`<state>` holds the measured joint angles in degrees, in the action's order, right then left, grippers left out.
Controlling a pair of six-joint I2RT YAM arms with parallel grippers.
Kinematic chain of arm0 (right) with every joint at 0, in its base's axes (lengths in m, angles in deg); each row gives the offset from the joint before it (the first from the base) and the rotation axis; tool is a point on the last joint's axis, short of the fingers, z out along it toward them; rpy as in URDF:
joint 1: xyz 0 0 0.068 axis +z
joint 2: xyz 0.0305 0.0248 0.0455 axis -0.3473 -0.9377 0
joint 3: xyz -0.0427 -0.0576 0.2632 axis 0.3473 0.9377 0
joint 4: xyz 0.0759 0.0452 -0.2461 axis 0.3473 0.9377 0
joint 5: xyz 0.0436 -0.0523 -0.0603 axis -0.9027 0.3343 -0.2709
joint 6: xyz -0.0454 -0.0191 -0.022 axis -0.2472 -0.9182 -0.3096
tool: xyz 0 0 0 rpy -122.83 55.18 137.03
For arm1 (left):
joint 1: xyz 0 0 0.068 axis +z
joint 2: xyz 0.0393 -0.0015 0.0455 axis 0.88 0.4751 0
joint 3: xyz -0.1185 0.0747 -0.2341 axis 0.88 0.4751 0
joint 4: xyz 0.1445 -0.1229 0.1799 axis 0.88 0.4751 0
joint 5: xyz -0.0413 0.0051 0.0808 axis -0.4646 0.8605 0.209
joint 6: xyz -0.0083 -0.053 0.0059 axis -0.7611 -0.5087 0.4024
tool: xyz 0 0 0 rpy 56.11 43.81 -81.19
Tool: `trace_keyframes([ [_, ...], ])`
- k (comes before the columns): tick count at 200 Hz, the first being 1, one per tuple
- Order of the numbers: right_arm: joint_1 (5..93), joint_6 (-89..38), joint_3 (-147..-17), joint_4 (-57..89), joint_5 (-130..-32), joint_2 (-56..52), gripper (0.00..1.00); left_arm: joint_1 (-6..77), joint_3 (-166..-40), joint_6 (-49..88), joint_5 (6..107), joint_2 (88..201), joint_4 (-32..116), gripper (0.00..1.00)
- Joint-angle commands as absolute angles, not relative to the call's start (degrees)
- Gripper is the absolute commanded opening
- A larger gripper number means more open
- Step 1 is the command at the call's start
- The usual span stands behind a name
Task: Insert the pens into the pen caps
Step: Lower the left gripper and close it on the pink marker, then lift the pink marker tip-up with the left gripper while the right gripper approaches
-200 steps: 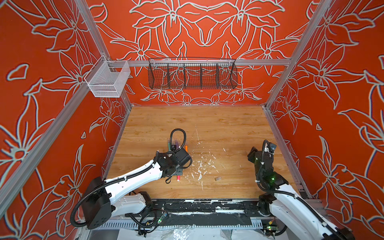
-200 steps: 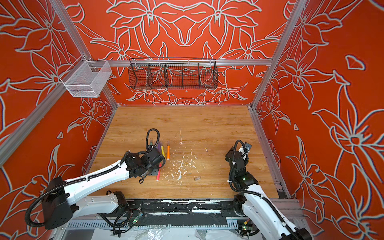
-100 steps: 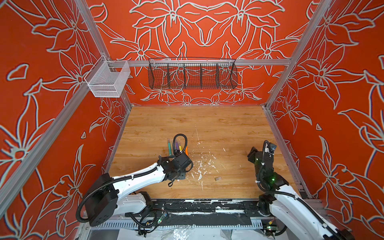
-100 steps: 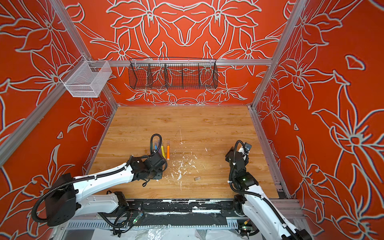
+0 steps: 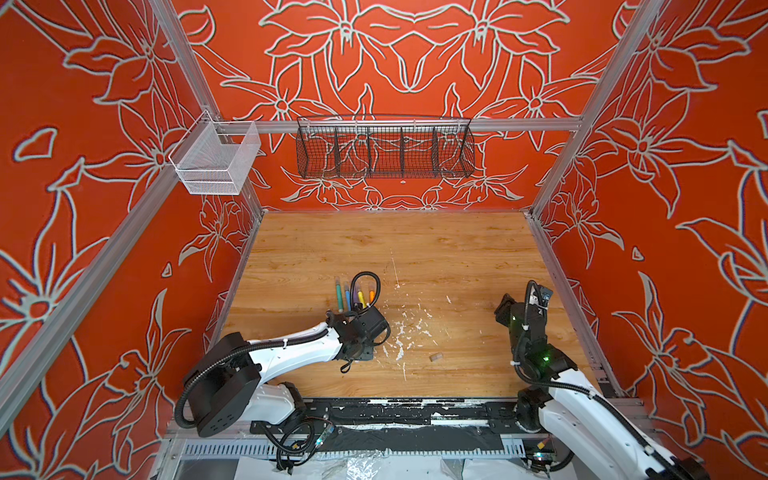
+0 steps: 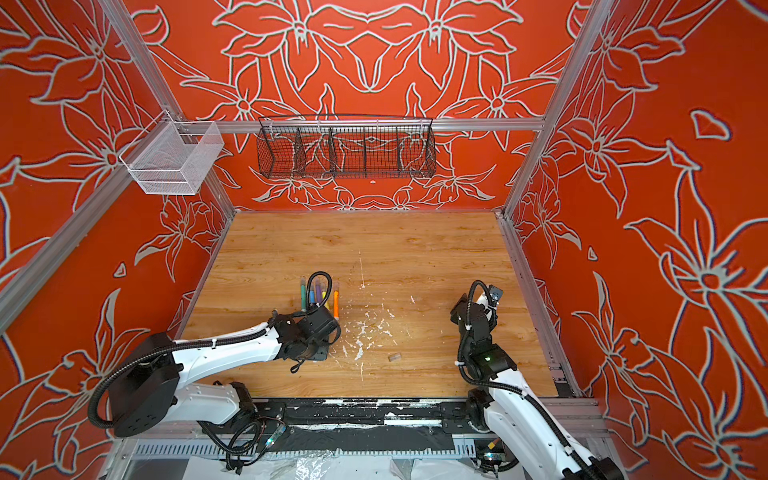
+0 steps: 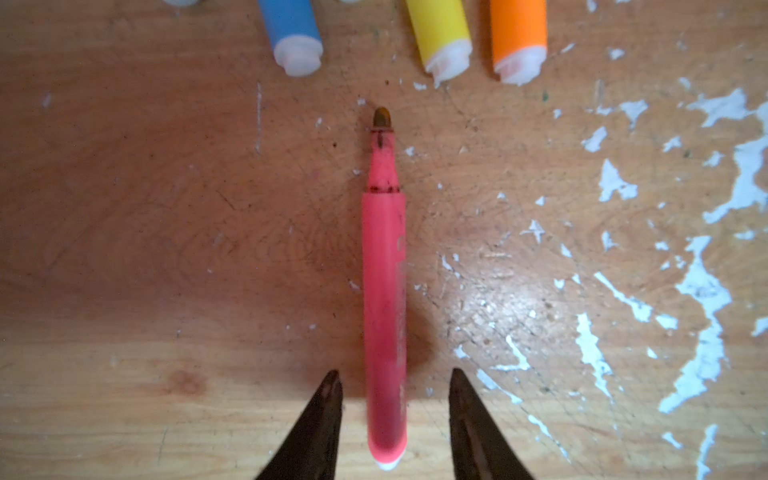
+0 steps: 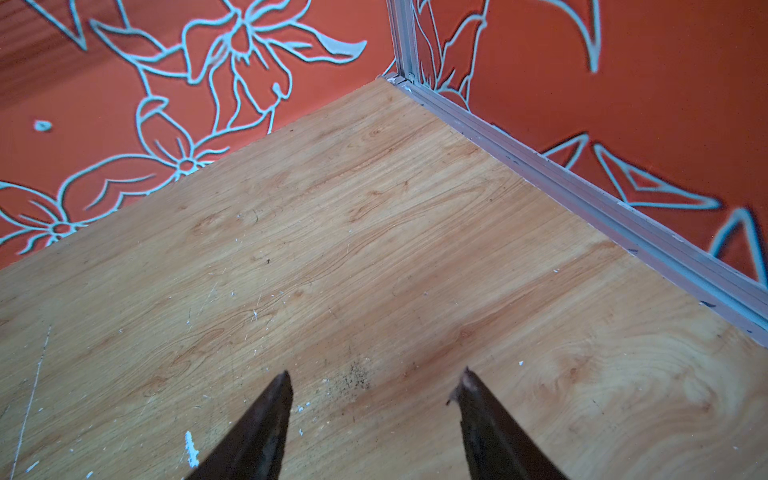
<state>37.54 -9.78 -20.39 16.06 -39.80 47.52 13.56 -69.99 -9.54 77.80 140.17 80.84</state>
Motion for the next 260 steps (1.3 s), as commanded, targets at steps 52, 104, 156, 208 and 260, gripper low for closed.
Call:
trace_keyframes([
  [52, 37.3, -10.3, -19.7, 15.2, -40.0, 47.6, 0.65, 13.2, -68.9, -13.0, 78.6, 147.1, 78.9, 0.34],
  [104, 37.3, -10.3, -19.7, 15.4, -40.0, 47.7, 0.65, 13.2, -68.4, -13.8, 78.5, 148.8, 77.7, 0.17],
  [156, 37.3, -10.3, -19.7, 15.3, -40.1, 47.7, 0.65, 13.3, -68.6, -13.8, 78.4, 148.5, 77.9, 0.05],
  [208, 37.3, -10.2, -19.7, 15.4, -40.0, 47.7, 0.65, 13.3, -70.7, -12.4, 78.5, 142.2, 81.6, 0.0],
  [260, 37.3, -6.3, -23.1, 24.0, -43.0, 50.7, 0.62, 13.3, -83.2, -3.8, 78.5, 133.0, 88.9, 0.0],
])
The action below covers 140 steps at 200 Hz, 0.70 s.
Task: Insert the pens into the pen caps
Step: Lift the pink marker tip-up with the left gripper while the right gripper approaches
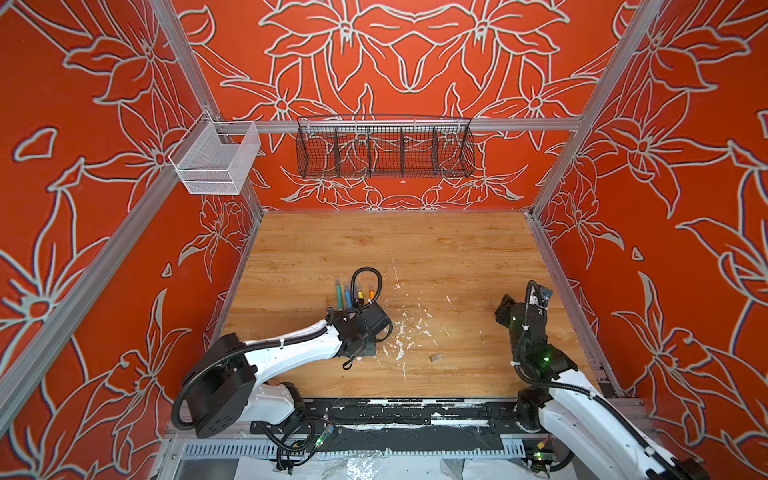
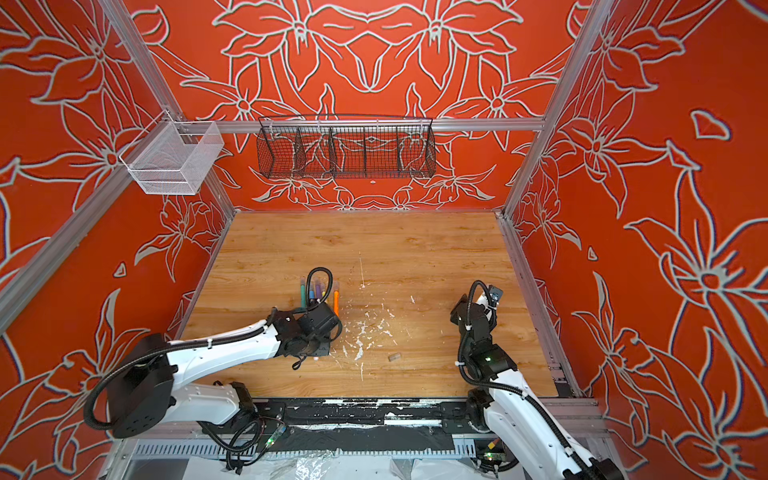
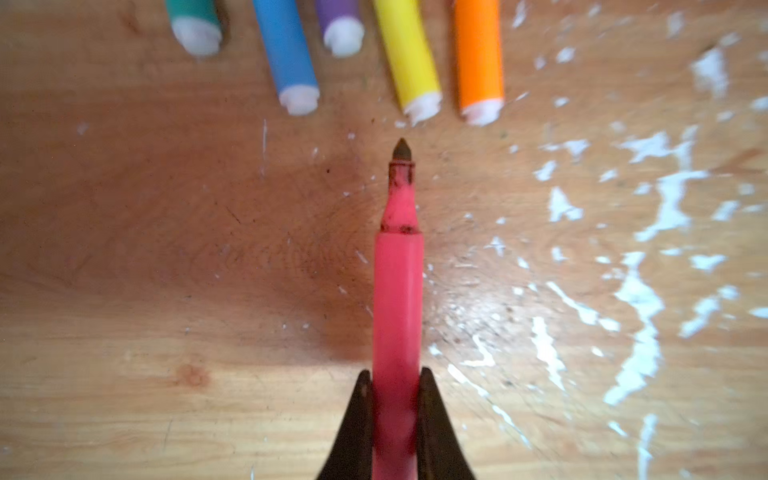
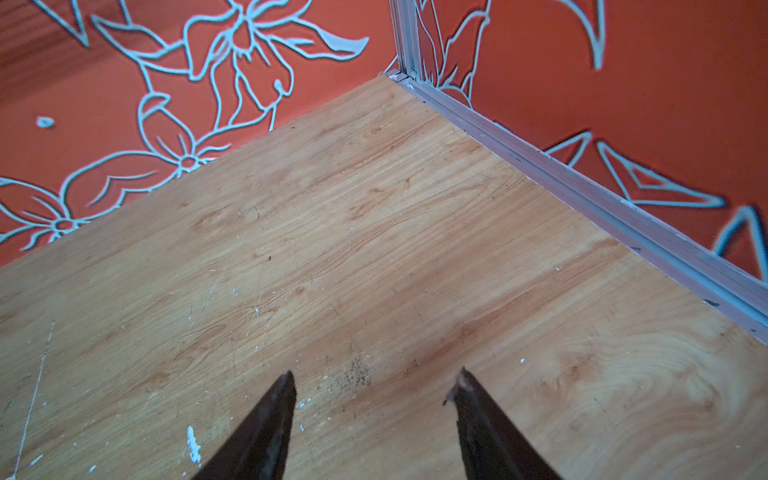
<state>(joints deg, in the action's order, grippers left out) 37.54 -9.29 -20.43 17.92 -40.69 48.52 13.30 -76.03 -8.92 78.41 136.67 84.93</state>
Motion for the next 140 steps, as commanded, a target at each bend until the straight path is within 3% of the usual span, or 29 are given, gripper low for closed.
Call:
trace_keyframes([
  [1, 37.3, -6.0, -23.2, 24.4, -43.1, 50.9, 0.62, 13.3, -83.5, -3.6, 78.5, 133.0, 88.9, 0.0],
  [68, 37.9, 4.9, -30.8, 26.6, -72.0, 56.7, 0.65, 13.4, -101.4, 11.9, 81.2, 135.2, 80.9, 0.0],
  [85, 38.5, 7.1, -32.3, 24.6, -78.9, 56.4, 0.69, 14.8, -96.6, 10.6, 82.2, 133.4, 73.8, 0.0],
  [110, 40.3, 11.6, -31.2, 15.5, -87.3, 55.7, 0.75, 15.9, -80.4, 14.7, 71.7, 126.4, 52.5, 0.0],
  [140, 47.3, 14.3, -30.5, 7.9, -86.9, 53.9, 0.79, 14.2, -73.8, 20.5, 68.6, 121.0, 46.7, 0.0],
])
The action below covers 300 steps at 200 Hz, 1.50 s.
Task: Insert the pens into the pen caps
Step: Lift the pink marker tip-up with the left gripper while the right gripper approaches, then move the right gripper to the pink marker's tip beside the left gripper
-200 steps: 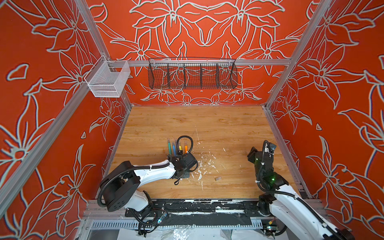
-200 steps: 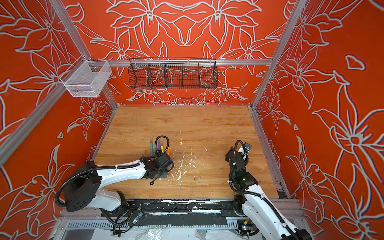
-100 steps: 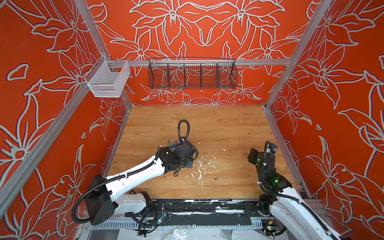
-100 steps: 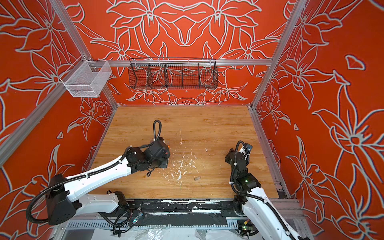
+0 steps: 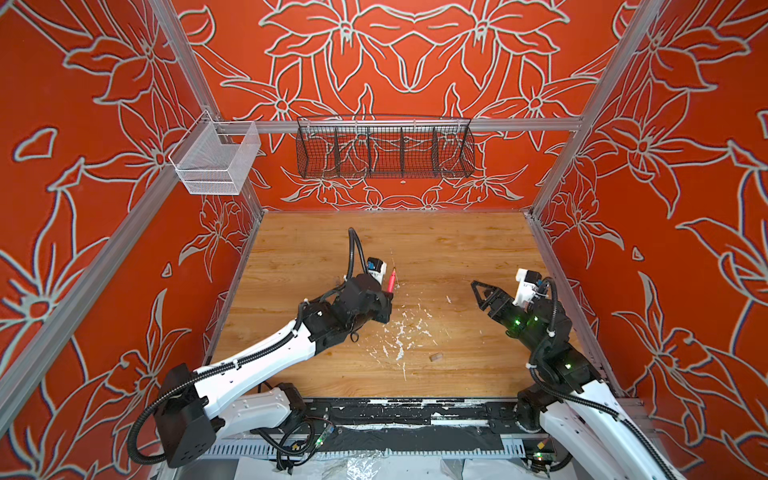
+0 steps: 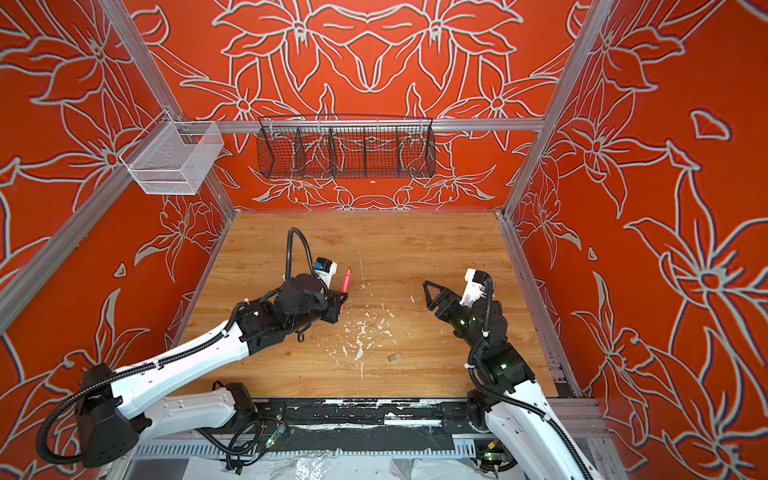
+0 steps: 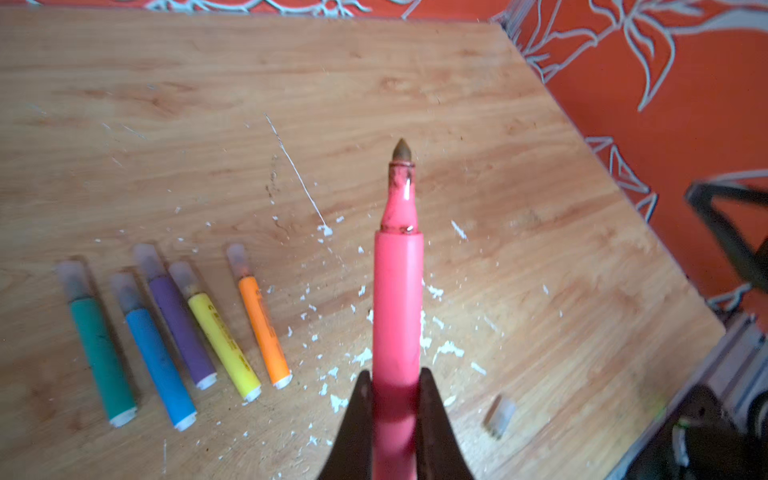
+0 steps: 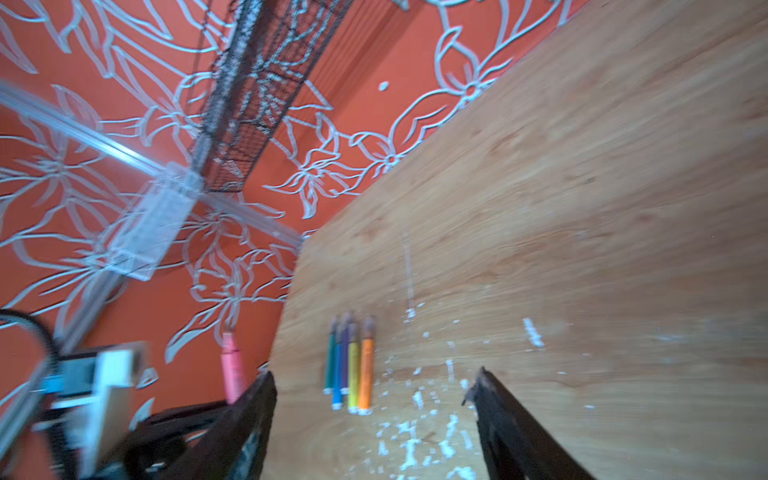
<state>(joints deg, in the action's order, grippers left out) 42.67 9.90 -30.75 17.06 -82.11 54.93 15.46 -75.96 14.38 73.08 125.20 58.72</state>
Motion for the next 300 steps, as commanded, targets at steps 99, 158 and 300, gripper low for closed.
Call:
trace_keyframes([
  [99, 68.3, 9.7, -37.0, 0.6, -79.7, 40.3, 0.8, 13.4, -71.5, 23.1, 59.1, 120.6, 42.2, 0.0],
  [158, 70.5, 9.0, -38.2, 0.5, -76.6, 37.8, 0.72, 12.5, -71.5, 24.4, 53.4, 121.4, 40.9, 0.0],
  [300, 71.8, 9.7, -38.5, 0.6, -74.7, 35.7, 0.2, 9.9, -72.8, 26.6, 52.0, 122.9, 42.0, 0.0],
])
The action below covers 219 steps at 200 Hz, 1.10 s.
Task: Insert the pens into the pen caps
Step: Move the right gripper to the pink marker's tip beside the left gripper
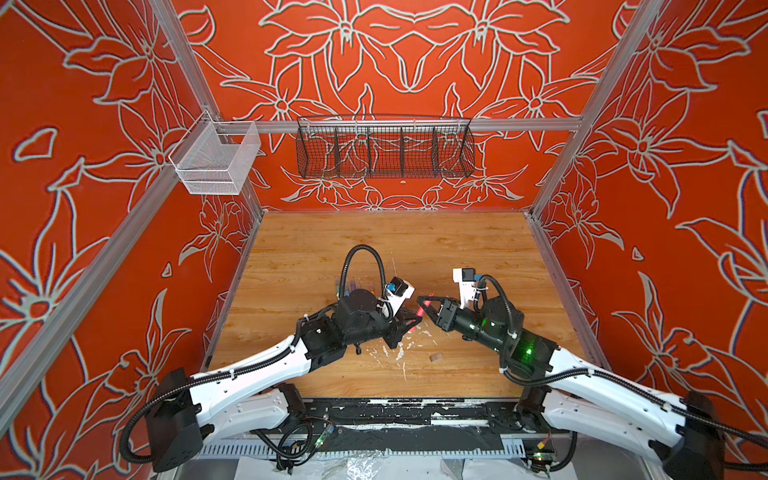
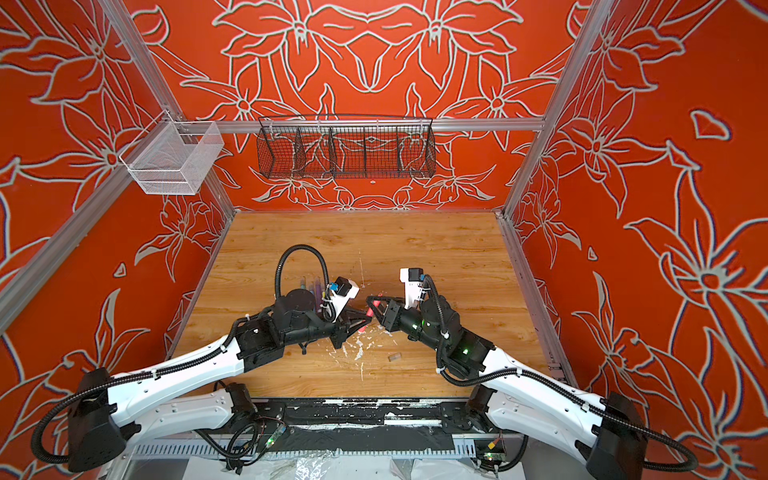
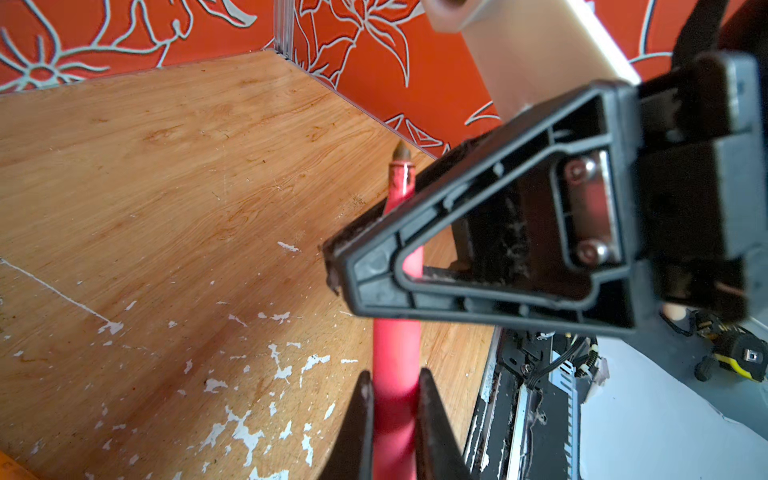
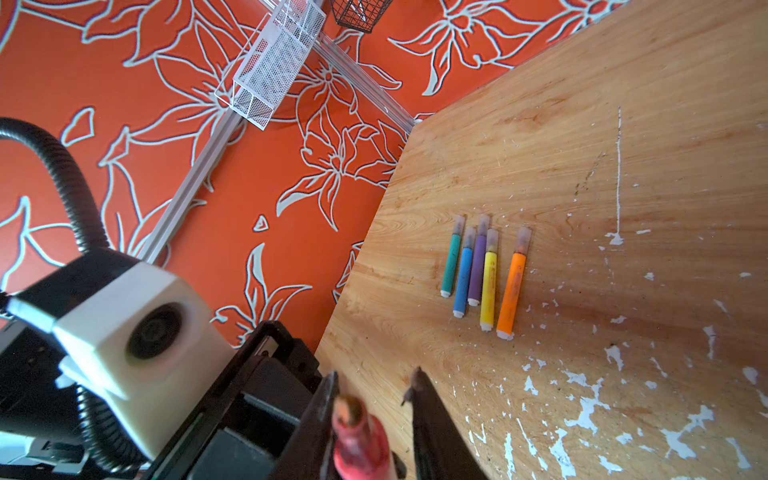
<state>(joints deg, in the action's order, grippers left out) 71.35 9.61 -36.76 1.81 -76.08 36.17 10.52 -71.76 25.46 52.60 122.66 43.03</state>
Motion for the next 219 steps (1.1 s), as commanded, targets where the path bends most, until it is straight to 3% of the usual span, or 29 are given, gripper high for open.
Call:
trace_keyframes([
  [1, 71.8, 9.8, -38.5, 0.6, -74.7, 35.7, 0.19, 9.9, -72.8, 26.6, 52.0, 122.9, 42.0, 0.0],
  [15, 72.0, 10.3, -38.4, 0.5, -74.6, 35.7, 0.1, 9.8, -72.8, 26.6, 52.3, 122.8, 42.1, 0.0],
  [46, 73.2, 11.4, -37.8, -1.4, -74.9, 35.8, 0.01, 9.8, -72.2, 26.5, 53.8, 122.2, 41.7, 0.19],
  [107, 77.0, 12.9, -35.8, -5.6, -71.6, 36.5, 0.0, 9.8, -72.1, 26.4, 53.2, 122.5, 41.3, 0.35],
  [196, 81.4, 14.6, -33.7, -12.0, -68.1, 34.8, 0.0, 9.7, -72.1, 26.4, 53.2, 123.1, 41.2, 0.35],
  [210, 81.8, 14.4, -33.8, -12.3, -67.6, 34.6, 0.0, 9.7, -72.2, 26.5, 53.2, 123.4, 41.0, 0.31],
  [219, 82.0, 14.4, -33.8, -12.2, -67.3, 34.6, 0.0, 9.7, -72.3, 26.6, 53.3, 123.7, 41.2, 0.22],
])
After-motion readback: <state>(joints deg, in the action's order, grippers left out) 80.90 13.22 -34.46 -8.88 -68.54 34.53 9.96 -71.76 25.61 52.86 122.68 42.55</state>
